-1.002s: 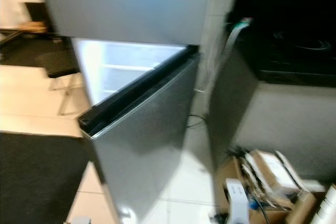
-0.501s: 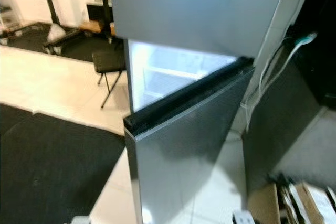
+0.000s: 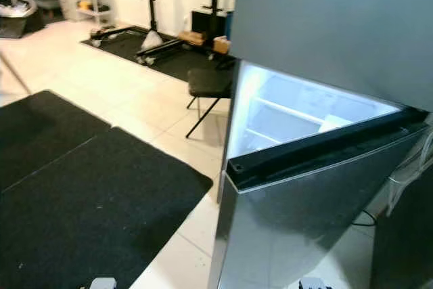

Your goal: Restocking fridge

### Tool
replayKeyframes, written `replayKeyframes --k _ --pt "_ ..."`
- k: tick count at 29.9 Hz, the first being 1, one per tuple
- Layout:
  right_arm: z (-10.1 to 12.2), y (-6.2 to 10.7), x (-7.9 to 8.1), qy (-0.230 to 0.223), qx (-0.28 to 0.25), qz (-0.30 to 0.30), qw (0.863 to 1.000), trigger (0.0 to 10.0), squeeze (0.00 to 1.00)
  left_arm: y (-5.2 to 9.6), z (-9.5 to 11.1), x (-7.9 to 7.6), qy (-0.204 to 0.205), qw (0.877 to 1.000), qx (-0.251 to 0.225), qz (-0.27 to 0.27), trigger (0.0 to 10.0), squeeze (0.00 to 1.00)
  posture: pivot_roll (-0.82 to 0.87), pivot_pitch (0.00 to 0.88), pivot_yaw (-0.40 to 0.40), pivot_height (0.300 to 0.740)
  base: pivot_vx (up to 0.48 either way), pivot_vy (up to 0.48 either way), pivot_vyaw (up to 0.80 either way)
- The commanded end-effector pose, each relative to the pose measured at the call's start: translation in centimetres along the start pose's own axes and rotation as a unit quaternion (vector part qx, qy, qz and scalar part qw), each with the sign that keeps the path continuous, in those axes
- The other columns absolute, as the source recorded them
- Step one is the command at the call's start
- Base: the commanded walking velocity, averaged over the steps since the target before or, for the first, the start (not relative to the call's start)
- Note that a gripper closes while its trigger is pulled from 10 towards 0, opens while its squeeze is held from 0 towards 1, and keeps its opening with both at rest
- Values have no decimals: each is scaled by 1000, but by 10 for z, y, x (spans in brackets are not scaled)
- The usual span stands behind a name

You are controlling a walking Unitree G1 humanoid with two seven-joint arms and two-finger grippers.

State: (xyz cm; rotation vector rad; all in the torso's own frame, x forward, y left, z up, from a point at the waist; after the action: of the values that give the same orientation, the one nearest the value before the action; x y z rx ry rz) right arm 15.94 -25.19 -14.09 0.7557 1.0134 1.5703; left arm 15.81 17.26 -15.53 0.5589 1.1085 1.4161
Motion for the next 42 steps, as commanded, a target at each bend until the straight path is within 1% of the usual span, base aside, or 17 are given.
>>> replayKeyframes --k 1,4,11,12,13,14,20,22,25,26,27,29,31,34,38,39,42 --pt "8 0 -3 2 -15 -6 1000 10000 0 2 -14 2 4 1000 22 5 10000 0 -25 0 -62 740 0 0 750" --pt "11 -1 -2 2 -21 -5 1000 10000 0 2 -14 3 3 1000 23 5 10000 0 -25 0 -59 740 0 0 750" --pt "50 -3 -5 4 -80 -8 997 10000 0 2 -15 3 0 1000 24 6 10000 0 -24 0 -61 740 0 0 747" --pt "76 0 -10 -7 -122 -4 992 10000 0 2 -15 3 0 1000 23 5 10000 0 -22 0 -63 740 0 0 0" --pt "76 0 -10 -7 -122 -4 992 10000 0 2 -15 3 0 1000 23 5 10000 0 -22 0 -63 740 0 0 0" --pt "98 3 -14 -19 -162 1 987 10000 0 2 -14 3 -1 1000 22 5 10000 0 -23 0 -64 740 0 0 0" --pt "135 12 -18 -36 -225 18 973 10000 0 1 -12 2 -1 1000 21 4 10000 0 -22 0 -67 740 0 0 0" --pt "170 21 -15 -42 -286 39 956 10000 0 1 -12 1 -1 1000 21 3 10000 0 -22 0 -67 740 0 0 0" --pt "200 29 -12 -46 -333 50 940 10000 0 1 -12 1 -2 1000 21 2 10000 0 -25 0 -61 740 0 0 0" --pt "200 29 -12 -46 -333 50 940 10000 0 1 -12 1 -2 1000 21 2 10000 0 -25 0 -61 740 0 0 0" --pt "229 40 -11 -46 -375 54 924 10000 0 1 -12 1 -3 1000 21 1 10000 0 -24 0 -59 740 0 0 0" --pt "240 45 -11 -45 -392 55 917 10000 0 1 -12 1 -3 1000 21 1 10000 0 -24 0 -59 740 0 0 0" --pt "275 60 -7 -32 -434 59 898 10000 0 1 -13 1 -4 1000 22 0 10000 0 -25 0 -56 740 0 0 0" --pt "298 71 -3 -14 -458 55 887 10000 0 2 -13 2 -5 1000 22 1 10000 0 -26 0 -56 740 0 0 0" --pt "354 100 9 13 -507 35 861 10000 0 2 -14 3 -6 1000 23 3 10000 0 -15 0 -60 740 0 0 0" --pt "354 100 9 13 -507 35 861 10000 0 2 -14 3 -6 1000 23 3 10000 0 -15 0 -60 740 0 0 0" --pt "384 117 16 34 -522 11 852 10000 0 3 -16 4 -5 1000 24 3 10000 0 -8 0 -63 740 0 0 0"
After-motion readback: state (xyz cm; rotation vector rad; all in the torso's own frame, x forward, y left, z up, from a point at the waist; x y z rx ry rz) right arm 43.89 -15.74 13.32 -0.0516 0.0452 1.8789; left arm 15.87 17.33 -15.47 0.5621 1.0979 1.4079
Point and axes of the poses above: a point about 5 cm out from each wrist's last joint towards the gripper, its own y axis pointing back from the gripper into the wrist, its own z axis along the axis of the wrist's last joint, x = y × z, the point moved 6 cm from there along -y, pointing out of the wrist towards the gripper, and after that the axes turned 15 degrees about y, right-handed, at the moved point
